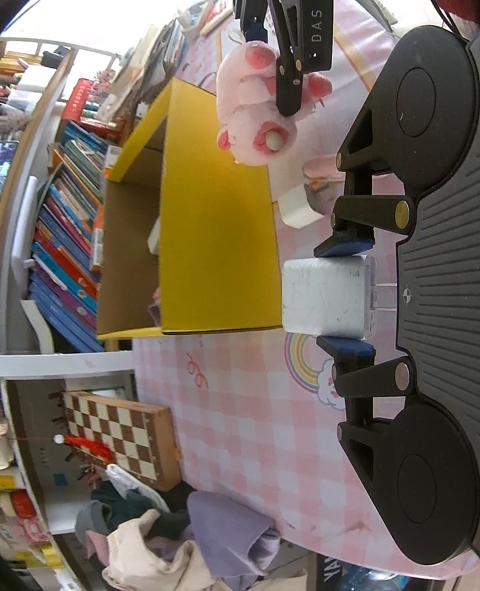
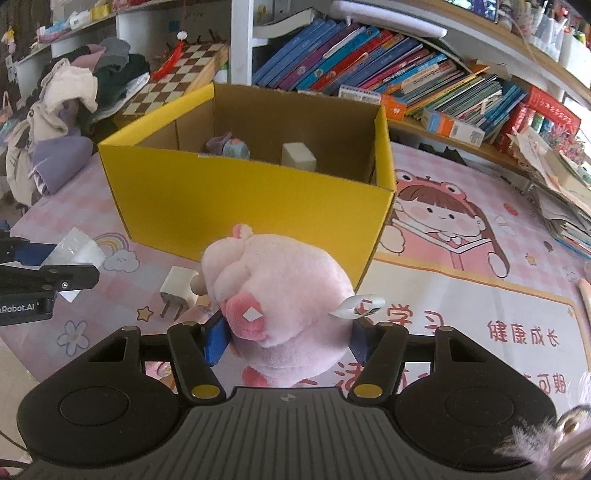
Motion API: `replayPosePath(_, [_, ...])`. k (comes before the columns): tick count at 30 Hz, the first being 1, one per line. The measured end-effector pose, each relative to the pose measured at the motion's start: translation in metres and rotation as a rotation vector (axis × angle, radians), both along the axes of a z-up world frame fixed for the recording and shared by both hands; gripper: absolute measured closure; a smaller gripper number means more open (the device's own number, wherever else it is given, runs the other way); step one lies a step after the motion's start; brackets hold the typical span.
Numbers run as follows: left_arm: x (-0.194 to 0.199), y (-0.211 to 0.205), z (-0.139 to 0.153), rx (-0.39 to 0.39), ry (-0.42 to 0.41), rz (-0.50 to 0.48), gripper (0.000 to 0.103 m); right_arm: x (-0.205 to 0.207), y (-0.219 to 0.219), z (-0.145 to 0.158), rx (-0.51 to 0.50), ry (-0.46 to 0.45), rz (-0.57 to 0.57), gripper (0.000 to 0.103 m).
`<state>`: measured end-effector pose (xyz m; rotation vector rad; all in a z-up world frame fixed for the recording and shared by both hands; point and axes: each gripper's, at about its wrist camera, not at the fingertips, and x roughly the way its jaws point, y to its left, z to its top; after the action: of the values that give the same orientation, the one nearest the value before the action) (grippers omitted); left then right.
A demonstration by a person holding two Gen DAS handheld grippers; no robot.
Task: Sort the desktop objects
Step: 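Lift the charger and pink pig and carry both over the yellow box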
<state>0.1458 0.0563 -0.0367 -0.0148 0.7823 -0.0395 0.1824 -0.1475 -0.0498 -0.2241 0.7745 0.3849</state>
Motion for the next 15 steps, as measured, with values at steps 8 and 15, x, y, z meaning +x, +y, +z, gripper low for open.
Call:
replayPosePath(8, [-0.012,0.001,0.017,-0.01,-0.057,-0.016,0.061,-0.016,-0.005,0.015,0.017,-0.05,-0.035,0.042])
replayPosePath(15, [-0.021,-0.006,0.031,0.006,-0.105,-0.061,0.061,-0.028,-0.006,0.025,0.026,-0.082,-0.043,0.042])
